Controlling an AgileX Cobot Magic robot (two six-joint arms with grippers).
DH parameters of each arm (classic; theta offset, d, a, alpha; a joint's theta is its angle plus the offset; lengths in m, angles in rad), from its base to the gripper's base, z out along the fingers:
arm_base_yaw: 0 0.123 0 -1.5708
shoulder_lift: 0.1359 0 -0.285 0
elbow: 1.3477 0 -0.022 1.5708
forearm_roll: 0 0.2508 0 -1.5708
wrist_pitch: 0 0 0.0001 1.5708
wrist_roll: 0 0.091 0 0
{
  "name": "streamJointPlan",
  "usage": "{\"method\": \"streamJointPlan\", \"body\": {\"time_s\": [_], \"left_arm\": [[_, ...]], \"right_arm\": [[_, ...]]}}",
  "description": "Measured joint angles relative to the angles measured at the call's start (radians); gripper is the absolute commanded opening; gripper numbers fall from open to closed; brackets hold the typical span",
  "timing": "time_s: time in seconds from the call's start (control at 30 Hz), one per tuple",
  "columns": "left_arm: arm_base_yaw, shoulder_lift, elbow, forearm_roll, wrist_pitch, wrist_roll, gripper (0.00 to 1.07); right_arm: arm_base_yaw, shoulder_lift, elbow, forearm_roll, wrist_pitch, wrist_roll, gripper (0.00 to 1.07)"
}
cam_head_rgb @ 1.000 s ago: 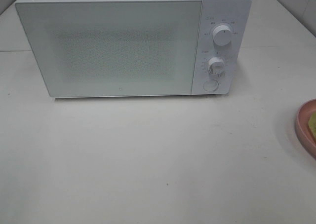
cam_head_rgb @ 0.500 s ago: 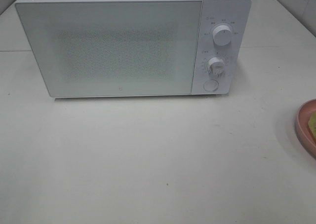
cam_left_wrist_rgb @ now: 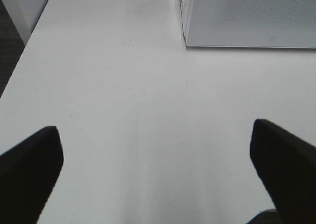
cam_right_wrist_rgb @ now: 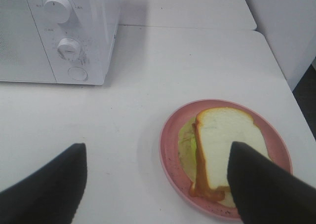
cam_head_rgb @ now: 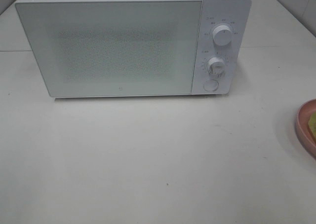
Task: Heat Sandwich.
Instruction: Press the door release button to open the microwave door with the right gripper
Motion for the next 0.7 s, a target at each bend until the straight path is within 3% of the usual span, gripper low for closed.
{"method": "streamJointPlan", "body": {"time_s": [0.7], "left_arm": [[0.0, 0.0, 0.0, 0.0, 0.0, 0.0, 0.98]], "right_arm": [[0.0, 0.323, 0.0, 0.0, -0.296, 0.012, 0.75]]}}
